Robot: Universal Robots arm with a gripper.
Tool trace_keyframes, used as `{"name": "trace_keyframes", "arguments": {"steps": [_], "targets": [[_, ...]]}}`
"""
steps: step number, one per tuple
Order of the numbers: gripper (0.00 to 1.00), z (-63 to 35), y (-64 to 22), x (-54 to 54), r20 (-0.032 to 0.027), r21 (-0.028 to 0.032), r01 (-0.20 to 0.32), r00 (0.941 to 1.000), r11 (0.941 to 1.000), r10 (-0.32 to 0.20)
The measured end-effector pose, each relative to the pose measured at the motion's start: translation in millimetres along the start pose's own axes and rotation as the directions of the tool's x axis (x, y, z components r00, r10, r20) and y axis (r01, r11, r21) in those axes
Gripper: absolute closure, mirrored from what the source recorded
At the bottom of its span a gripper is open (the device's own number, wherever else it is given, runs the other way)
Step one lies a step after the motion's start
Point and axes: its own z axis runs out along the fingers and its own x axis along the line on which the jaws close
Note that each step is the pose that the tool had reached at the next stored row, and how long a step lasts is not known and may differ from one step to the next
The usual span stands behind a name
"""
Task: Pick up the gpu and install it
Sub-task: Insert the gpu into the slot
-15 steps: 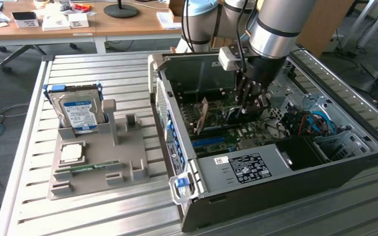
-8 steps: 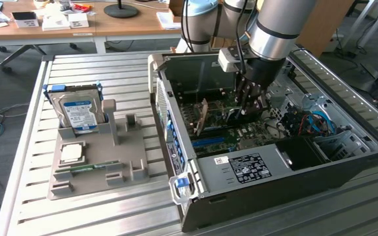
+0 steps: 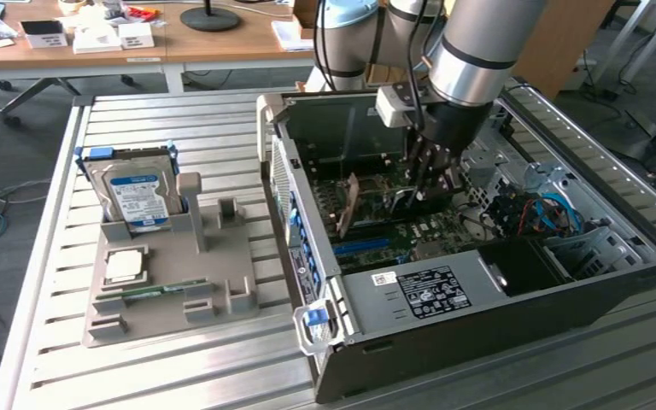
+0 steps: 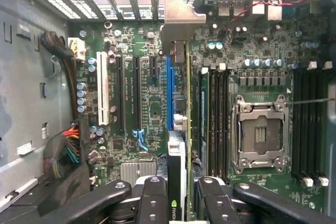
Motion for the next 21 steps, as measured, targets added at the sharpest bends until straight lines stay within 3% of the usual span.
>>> {"name": "trace_keyframes", "arguments": {"steps": [9,21], "targets": [[0.73,1.8,4.4,0.2,-0.0007,-0.0005,0.013,0.9999,0.9999,-0.013],[0.73,14.4,10.6,1.2,-0.0016,-0.0008,0.016,0.9999,0.9999,-0.016]]}}
